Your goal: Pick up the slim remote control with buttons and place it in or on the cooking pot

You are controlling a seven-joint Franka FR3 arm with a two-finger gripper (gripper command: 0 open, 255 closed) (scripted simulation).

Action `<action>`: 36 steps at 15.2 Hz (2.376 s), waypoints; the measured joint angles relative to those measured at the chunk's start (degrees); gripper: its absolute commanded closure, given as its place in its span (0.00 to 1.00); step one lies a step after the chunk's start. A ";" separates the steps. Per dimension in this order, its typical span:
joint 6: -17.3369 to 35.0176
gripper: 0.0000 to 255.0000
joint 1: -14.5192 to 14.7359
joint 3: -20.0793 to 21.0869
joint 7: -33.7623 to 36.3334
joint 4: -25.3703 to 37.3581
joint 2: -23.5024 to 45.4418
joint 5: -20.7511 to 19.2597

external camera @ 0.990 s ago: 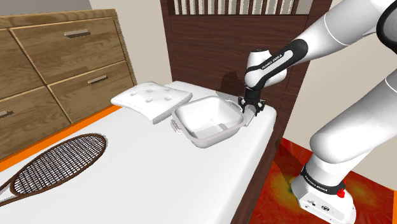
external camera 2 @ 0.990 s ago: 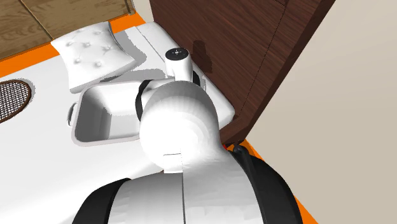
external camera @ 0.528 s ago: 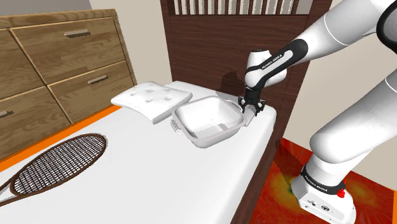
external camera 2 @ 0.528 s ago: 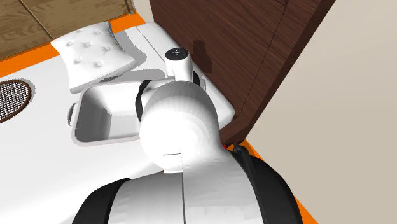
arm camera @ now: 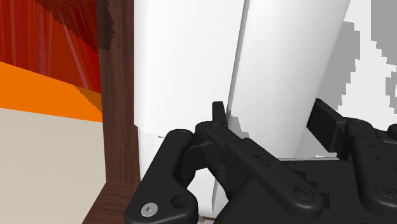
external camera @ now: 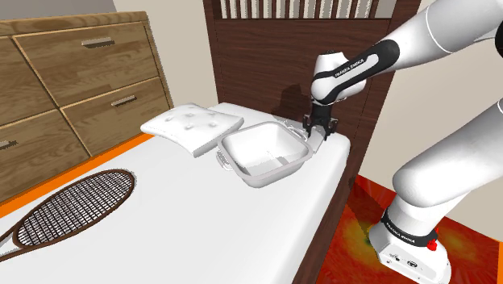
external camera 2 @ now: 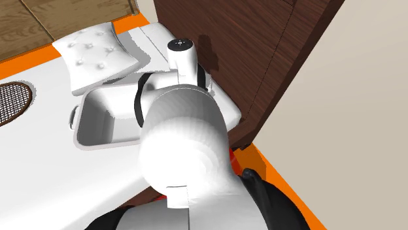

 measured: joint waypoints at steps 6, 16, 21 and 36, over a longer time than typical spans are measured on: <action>-5.46 1.00 0.09 -0.08 -0.12 2.52 -2.95 0.15; -13.87 1.00 0.10 -0.28 -0.37 7.80 -6.07 0.23; -17.99 1.00 0.10 -0.35 -0.46 10.91 -7.08 0.23; -26.23 1.00 2.88 4.75 6.22 18.28 -7.99 2.70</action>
